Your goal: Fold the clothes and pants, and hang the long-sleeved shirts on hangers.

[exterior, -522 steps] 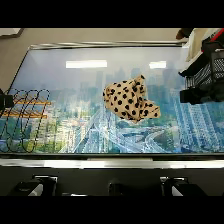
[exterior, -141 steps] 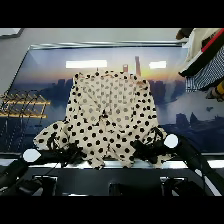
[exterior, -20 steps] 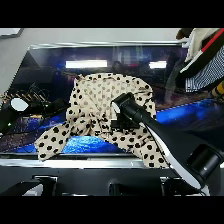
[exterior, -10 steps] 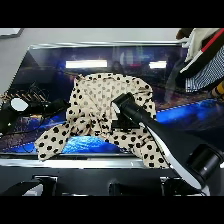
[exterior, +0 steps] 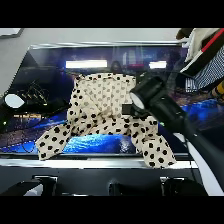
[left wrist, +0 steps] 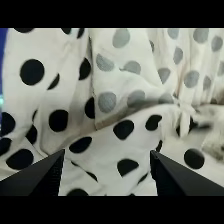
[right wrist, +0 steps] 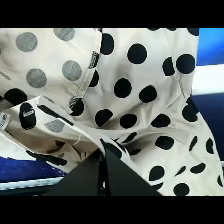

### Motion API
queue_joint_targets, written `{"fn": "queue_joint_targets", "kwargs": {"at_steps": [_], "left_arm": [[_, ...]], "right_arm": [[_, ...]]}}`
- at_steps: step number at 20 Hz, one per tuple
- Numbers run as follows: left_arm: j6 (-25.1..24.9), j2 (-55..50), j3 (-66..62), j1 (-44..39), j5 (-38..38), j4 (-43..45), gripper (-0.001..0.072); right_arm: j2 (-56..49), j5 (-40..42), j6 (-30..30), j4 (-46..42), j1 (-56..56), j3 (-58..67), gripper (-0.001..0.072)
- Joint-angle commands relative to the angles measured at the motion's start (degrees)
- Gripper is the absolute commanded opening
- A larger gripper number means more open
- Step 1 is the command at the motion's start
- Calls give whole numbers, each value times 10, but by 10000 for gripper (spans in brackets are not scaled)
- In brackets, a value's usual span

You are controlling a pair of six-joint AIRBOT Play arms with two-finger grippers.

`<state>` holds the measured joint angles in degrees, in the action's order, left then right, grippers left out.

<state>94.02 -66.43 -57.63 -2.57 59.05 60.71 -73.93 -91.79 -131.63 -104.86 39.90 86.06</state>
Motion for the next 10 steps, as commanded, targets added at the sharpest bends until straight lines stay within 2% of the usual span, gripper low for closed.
{"fn": "queue_joint_targets", "kwargs": {"at_steps": [1,3,5,7,10], "left_arm": [[5,3,-4,-50,33,-9,615],[5,3,-3,-109,2,-9,615],[31,-7,-3,-163,-65,-9,615],[42,-35,-18,-187,-116,-10,615],[42,-116,-106,-186,-95,-18,615]], "right_arm": [[23,0,4,-15,0,2,20],[16,20,3,-12,0,2,20],[7,26,3,-11,0,2,20],[-1,26,3,1,1,2,20],[-5,26,3,15,1,1,21]]}}
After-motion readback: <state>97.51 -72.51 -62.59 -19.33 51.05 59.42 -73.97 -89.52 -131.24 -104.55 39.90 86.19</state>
